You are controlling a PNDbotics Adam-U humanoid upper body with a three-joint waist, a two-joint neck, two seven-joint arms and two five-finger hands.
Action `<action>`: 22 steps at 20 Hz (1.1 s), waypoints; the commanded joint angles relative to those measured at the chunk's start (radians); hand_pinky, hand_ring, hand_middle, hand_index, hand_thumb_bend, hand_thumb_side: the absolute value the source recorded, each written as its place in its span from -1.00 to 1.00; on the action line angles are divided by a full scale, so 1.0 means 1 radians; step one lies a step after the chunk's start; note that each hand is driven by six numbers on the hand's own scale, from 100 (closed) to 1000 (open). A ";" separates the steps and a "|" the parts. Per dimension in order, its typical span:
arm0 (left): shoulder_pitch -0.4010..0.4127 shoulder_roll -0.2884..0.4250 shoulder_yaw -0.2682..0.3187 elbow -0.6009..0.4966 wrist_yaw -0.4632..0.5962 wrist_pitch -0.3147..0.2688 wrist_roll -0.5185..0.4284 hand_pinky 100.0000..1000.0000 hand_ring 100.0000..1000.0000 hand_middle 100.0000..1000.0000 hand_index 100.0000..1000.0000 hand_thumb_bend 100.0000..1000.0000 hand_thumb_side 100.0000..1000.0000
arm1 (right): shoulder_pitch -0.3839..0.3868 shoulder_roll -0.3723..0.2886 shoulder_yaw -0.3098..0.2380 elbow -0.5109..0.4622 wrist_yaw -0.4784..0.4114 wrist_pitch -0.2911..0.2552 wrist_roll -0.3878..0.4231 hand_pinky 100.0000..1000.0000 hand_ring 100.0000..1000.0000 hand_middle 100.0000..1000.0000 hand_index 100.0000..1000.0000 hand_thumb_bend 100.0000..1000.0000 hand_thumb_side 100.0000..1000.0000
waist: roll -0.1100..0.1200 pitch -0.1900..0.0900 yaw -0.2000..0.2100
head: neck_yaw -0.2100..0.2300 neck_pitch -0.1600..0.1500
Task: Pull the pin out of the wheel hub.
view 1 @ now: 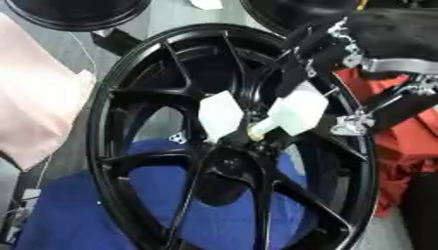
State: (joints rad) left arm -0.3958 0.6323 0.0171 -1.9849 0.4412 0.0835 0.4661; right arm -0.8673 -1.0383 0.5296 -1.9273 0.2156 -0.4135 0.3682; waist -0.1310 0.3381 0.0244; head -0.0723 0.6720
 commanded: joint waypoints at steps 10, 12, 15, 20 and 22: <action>-0.002 0.001 0.016 -0.015 0.007 0.005 0.005 0.63 0.12 -0.01 0.27 -1.00 0.31 | 0.089 -0.097 -0.076 0.026 -0.003 -0.009 -0.107 0.72 0.10 -0.17 -0.04 -1.00 -1.00 | 0.015 -0.038 -0.019 | 0.009 -0.025; -0.004 0.000 0.017 -0.015 0.006 0.004 0.007 0.63 0.12 -0.01 0.28 -1.00 0.31 | 0.127 -0.113 -0.107 0.038 -0.005 -0.004 -0.155 0.72 0.07 -0.17 -0.04 -1.00 -1.00 | 0.016 -0.036 -0.020 | 0.013 -0.033; -0.006 -0.001 0.017 -0.015 0.006 0.005 0.008 0.63 0.12 -0.01 0.27 -1.00 0.32 | 0.179 -0.135 -0.152 0.060 0.001 0.003 -0.222 0.71 0.04 -0.17 -0.04 -1.00 -1.00 | 0.017 -0.031 -0.024 | 0.018 -0.043; -0.007 -0.003 0.019 -0.015 0.006 0.008 0.010 0.63 0.11 -0.01 0.27 -1.00 0.32 | 0.256 -0.158 -0.224 0.121 -0.031 0.035 -0.319 0.66 -0.08 -0.16 -0.04 -1.00 -1.00 | 0.021 -0.022 -0.033 | 0.021 -0.052; -0.006 -0.003 0.020 -0.015 0.005 0.008 0.012 0.63 0.11 -0.01 0.27 -1.00 0.32 | 0.287 -0.163 -0.264 0.158 -0.066 0.057 -0.352 0.62 -0.12 -0.14 -0.04 -1.00 -1.00 | 0.024 -0.018 -0.038 | 0.024 -0.053</action>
State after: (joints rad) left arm -0.3892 0.6160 0.0235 -1.9849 0.4447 0.0922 0.4736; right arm -0.5740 -1.1540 0.3058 -1.7883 0.1715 -0.3667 0.0398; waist -0.1124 0.3382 -0.0123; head -0.0516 0.6307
